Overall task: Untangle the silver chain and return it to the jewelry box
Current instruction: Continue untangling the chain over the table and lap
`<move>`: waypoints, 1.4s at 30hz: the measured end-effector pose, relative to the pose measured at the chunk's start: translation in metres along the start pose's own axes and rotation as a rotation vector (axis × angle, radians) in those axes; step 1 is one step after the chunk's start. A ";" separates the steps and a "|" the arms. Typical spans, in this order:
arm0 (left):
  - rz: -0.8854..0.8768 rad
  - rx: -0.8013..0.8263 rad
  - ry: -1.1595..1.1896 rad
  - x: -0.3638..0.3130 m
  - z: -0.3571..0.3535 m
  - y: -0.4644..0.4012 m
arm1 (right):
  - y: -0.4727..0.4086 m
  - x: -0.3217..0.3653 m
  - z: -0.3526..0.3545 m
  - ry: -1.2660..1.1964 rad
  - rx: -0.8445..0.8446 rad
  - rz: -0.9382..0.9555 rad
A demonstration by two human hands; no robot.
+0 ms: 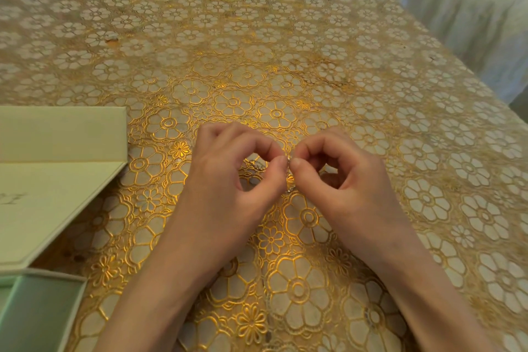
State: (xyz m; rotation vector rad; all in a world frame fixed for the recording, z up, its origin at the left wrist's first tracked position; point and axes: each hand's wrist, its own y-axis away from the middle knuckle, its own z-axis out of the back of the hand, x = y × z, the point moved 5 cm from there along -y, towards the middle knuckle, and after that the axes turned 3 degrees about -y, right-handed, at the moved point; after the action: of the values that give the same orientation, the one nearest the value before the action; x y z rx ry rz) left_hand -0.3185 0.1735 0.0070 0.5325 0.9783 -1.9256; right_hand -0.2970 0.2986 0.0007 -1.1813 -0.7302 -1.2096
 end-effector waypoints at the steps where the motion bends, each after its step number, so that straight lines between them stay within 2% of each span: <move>1: 0.001 0.004 0.007 0.000 0.000 0.000 | 0.000 0.000 0.000 -0.009 0.000 -0.009; 23: 0.091 0.059 0.159 0.003 0.001 -0.001 | 0.000 0.000 0.000 -0.130 0.028 -0.070; 30: 0.085 0.100 0.163 0.003 -0.001 0.000 | 0.000 0.000 -0.001 -0.119 0.036 -0.059; 42: 0.078 0.065 0.140 0.004 -0.002 0.000 | 0.000 0.000 -0.001 -0.120 0.043 -0.098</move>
State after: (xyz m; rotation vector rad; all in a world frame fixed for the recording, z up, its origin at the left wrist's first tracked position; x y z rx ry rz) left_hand -0.3204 0.1726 0.0031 0.7416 0.9705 -1.8750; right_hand -0.2973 0.2972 0.0007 -1.2014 -0.9085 -1.2054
